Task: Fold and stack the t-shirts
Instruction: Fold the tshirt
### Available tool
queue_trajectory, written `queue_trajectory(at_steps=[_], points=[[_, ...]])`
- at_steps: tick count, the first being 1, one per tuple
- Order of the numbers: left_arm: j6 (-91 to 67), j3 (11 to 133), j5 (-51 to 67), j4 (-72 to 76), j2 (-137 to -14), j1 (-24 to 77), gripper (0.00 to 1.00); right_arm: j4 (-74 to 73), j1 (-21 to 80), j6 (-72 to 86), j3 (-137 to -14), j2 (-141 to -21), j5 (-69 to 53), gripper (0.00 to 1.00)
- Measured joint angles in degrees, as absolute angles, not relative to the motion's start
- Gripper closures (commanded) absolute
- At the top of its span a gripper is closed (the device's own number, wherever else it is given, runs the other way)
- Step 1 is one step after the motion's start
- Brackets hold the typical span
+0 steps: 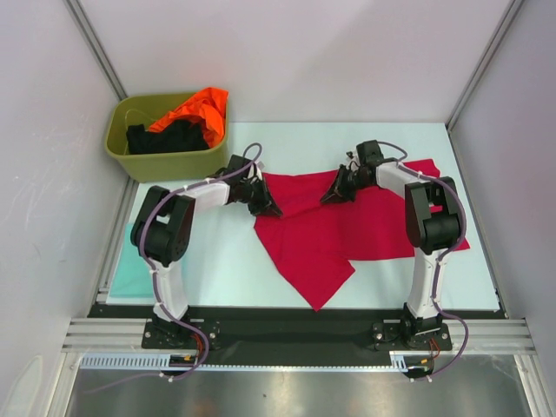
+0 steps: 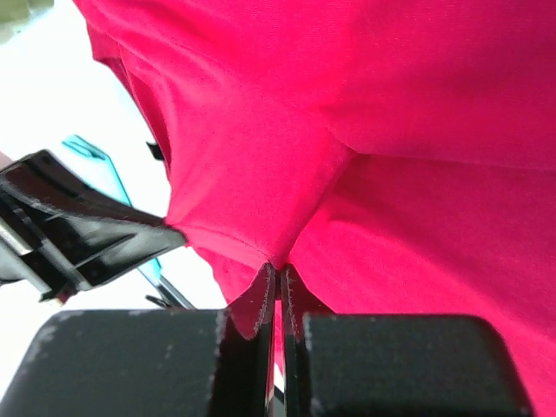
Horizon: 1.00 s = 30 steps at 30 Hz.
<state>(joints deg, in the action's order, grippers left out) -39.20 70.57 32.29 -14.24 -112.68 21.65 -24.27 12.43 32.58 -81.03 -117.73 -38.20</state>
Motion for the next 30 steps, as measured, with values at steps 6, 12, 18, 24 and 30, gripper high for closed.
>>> queue_trajectory(at_steps=[6,12,18,24,30], points=[[-40.01,67.85,33.23,-13.85,-108.29,22.63,1.00,-28.69,11.90,28.29,-81.45,-117.73,-38.89,1.00],[-41.06,65.58,33.32,-13.21,-107.00,24.12,1.00,-31.07,11.73,25.74,-81.43,-117.73,-38.94,1.00],[-41.60,64.07,33.26,-13.02,-106.59,25.43,1.00,-32.45,11.14,23.99,-80.86,-117.73,-39.03,1.00],[-42.06,63.31,33.23,-12.95,-105.78,25.91,1.00,-32.86,10.59,23.27,-79.79,-117.73,-39.53,1.00],[-42.04,62.76,33.17,-12.95,-105.32,26.28,1.00,-32.95,10.59,23.20,-79.50,-117.73,-39.83,1.00]])
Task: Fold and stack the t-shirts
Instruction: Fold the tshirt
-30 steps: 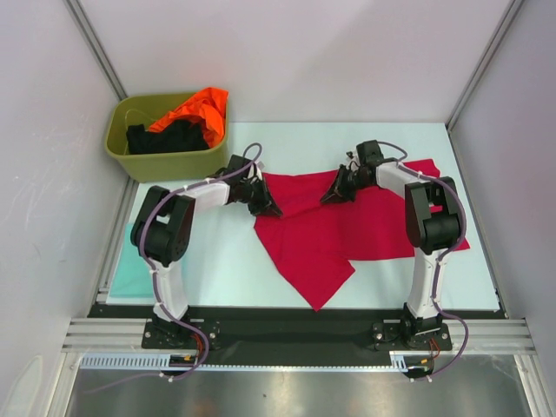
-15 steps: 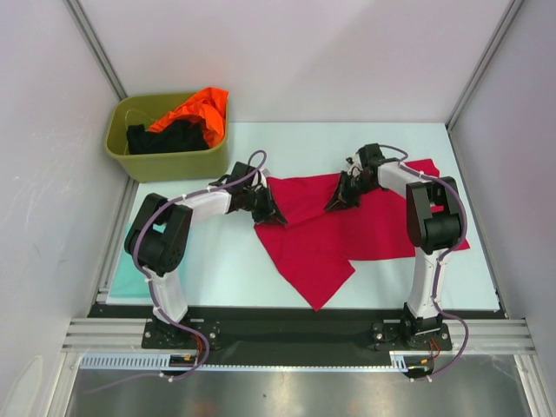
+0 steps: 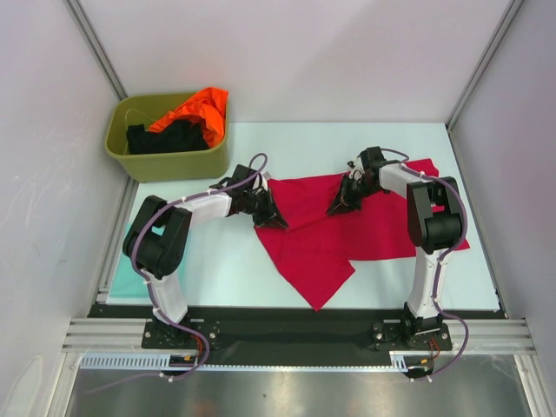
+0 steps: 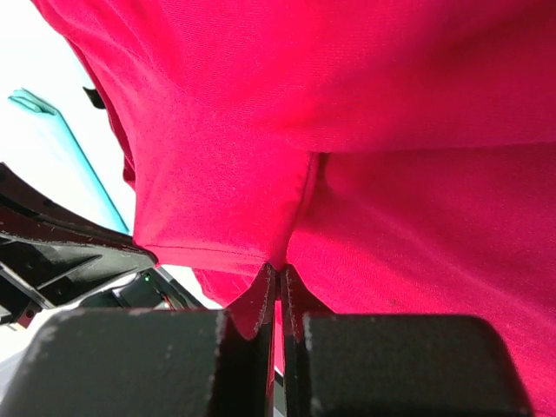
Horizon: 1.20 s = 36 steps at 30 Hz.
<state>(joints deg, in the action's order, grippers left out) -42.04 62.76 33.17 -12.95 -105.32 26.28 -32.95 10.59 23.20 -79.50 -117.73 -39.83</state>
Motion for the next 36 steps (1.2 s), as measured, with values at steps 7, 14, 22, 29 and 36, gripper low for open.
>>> queue_trajectory(at_steps=[7,14,22,29,36], points=[[-42.02,62.65,33.19,-13.02,-105.32,26.30,1.00,-32.99,10.59,22.85,-79.50,-117.73,-39.94,1.00],[-41.93,62.70,33.36,-13.04,-105.34,26.57,0.87,-33.17,10.57,22.83,-79.50,-117.73,-39.75,0.98],[-35.68,68.47,35.46,-19.40,-106.76,25.78,0.44,-34.79,9.87,22.20,-79.48,-117.73,-38.83,0.80],[-27.24,73.01,30.59,-25.23,-103.00,15.88,0.38,-37.91,6.17,21.54,-79.48,-113.36,-34.33,0.57],[-25.98,86.19,22.63,-20.51,-108.55,12.36,0.37,-20.73,-4.95,31.18,-74.81,-100.36,-23.11,0.49]])
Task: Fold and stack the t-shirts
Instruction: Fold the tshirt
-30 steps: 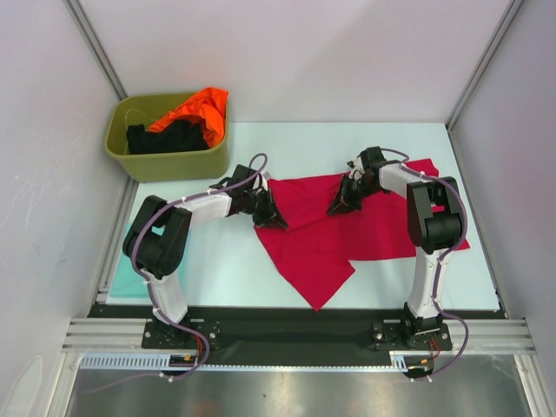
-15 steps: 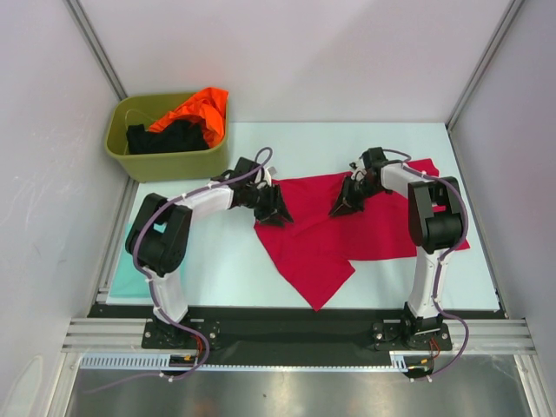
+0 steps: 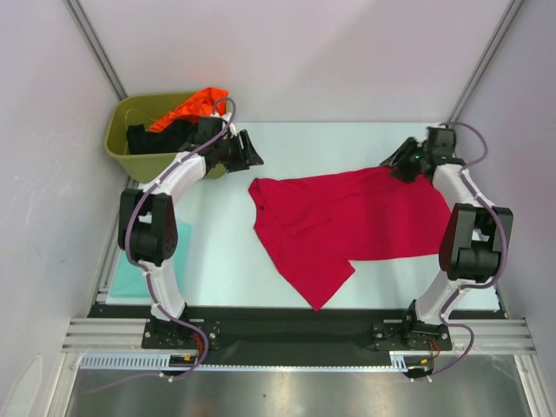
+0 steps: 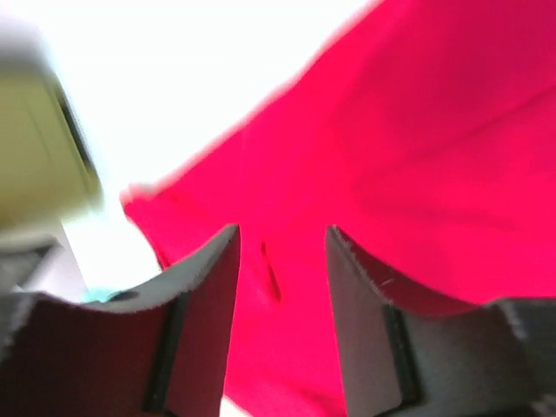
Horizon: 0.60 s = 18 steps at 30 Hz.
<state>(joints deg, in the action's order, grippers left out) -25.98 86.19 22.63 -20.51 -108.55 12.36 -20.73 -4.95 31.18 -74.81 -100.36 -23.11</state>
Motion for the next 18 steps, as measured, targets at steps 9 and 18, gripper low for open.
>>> queue_trajectory(at_steps=[9,18], points=[[-24.84,91.88,19.94,-18.11,-119.61,13.43,0.36,-15.90,-12.10,30.94,-86.06,-109.67,-14.33,0.47],[-19.86,91.96,15.55,-20.32,-121.54,13.52,0.36,-20.34,-16.49,23.86,-97.93,-119.22,-8.82,0.45]])
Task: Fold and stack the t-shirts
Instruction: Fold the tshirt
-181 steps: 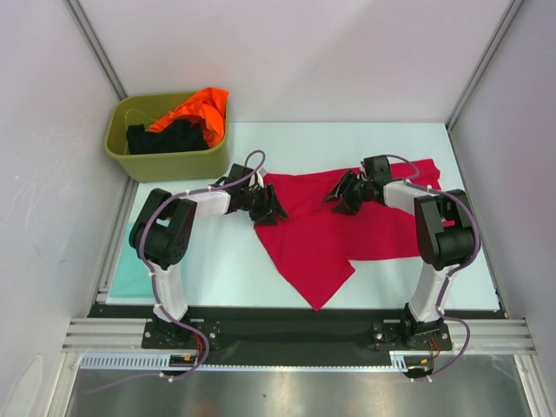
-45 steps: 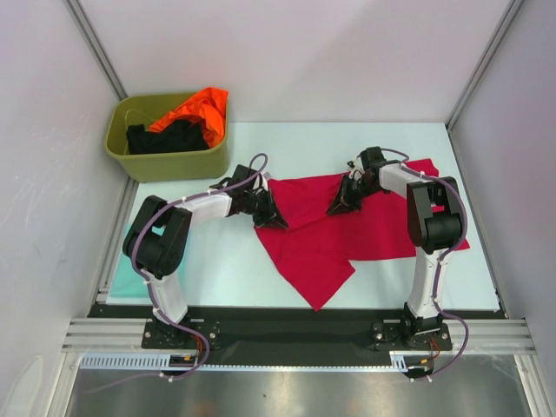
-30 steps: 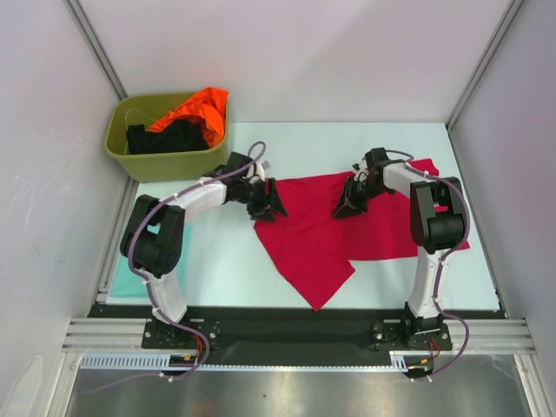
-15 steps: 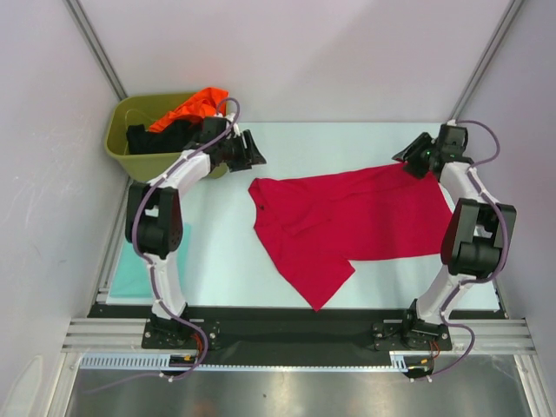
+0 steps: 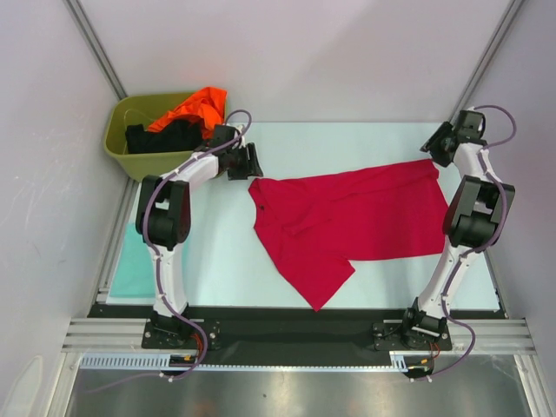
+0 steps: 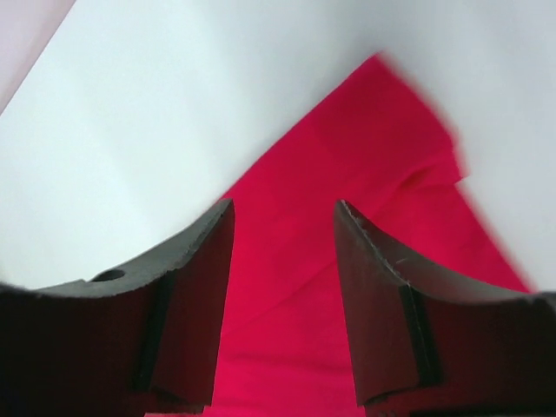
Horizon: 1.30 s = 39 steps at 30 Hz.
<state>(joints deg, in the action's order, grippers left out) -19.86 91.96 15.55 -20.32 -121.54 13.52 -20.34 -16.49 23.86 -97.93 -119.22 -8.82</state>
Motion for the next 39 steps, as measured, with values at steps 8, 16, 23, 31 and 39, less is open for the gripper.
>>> queue_trajectory(at_steps=[8,16,23,31,39], points=[[-17.30,92.03,12.25,-20.95,-121.99,14.74,0.36,-27.40,-18.72,19.75,-105.89,-125.60,-7.44,0.44],[-13.87,93.58,9.58,-23.44,-124.60,16.01,0.42,-35.77,-17.82,14.90,-109.65,-125.91,0.38,0.47],[-12.78,95.00,9.15,-24.73,-125.93,16.01,0.51,-37.34,-19.29,12.40,-108.71,-126.23,1.63,0.64],[-12.36,96.47,9.30,-24.84,-127.28,16.01,0.66,-36.88,-19.99,11.99,-108.73,-127.68,0.12,0.70],[-12.43,96.84,9.69,-25.15,-127.48,16.01,0.74,-36.60,-20.12,12.64,-109.71,-131.37,-1.61,0.62]])
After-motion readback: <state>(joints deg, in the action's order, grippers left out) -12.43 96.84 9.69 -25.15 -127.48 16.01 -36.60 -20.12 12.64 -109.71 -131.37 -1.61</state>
